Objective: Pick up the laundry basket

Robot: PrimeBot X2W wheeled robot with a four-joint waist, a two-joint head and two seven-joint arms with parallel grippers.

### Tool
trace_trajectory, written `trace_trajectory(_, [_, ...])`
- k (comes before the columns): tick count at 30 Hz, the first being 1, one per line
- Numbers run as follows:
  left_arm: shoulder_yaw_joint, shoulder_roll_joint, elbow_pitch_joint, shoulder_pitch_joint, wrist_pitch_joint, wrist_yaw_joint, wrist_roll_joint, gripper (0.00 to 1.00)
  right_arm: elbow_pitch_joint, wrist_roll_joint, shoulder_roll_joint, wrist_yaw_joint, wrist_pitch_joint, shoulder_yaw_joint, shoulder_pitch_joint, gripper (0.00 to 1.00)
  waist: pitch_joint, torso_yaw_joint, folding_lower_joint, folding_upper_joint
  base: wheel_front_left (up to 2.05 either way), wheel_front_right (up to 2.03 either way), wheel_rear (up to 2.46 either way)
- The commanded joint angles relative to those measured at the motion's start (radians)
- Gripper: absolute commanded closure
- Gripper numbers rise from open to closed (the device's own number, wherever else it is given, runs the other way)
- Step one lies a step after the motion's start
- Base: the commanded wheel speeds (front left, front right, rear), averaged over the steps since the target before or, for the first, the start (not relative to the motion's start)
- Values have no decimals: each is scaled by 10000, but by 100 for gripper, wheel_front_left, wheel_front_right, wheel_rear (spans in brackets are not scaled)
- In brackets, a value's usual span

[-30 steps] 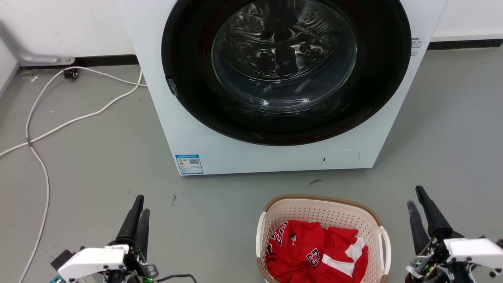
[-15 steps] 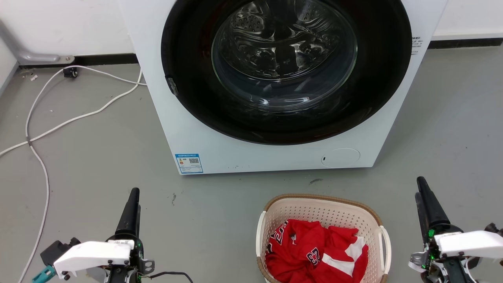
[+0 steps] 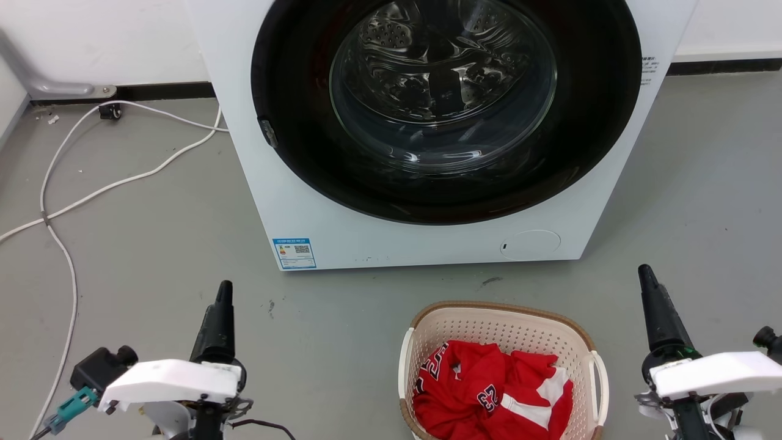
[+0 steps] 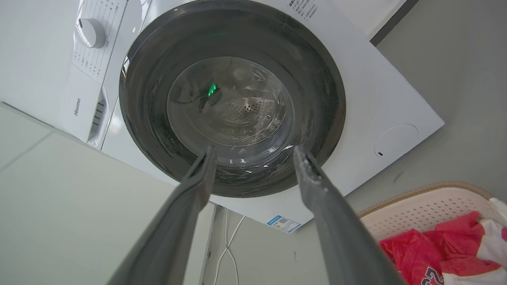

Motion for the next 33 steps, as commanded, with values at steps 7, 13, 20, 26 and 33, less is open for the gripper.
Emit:
trace_trajectory(7, [-313, 43, -332, -86, -319, 249, 1506, 0, -451, -1526, -31, 0, -328, 108, 18, 0, 16, -1, 0, 0, 0, 0, 0])
trace_trajectory(13, [-470, 47, -453, -57, -527, 395, 2434, 0, -591, -2390, -33, 0, -540, 188, 93, 0, 26, 9, 0, 0, 0, 0, 0])
trace_trajectory(20, [-634, 50, -569, -22, -756, 502, 3418, 0, -756, -3340, -37, 0, -765, 253, 152, 0, 36, 17, 0, 0, 0, 0, 0])
trace_trajectory(26, [-775, 53, -647, 8, -938, 600, 4251, 0, -877, -4120, -39, 0, -949, 301, 196, 0, 58, 14, 0, 0, 0, 0, 0])
trace_trajectory(33, [-951, 54, -662, 35, -1138, 721, 5248, 0, -942, -4996, -42, 0, -1158, 340, 263, 0, 82, 9, 0, 0, 0, 0, 0])
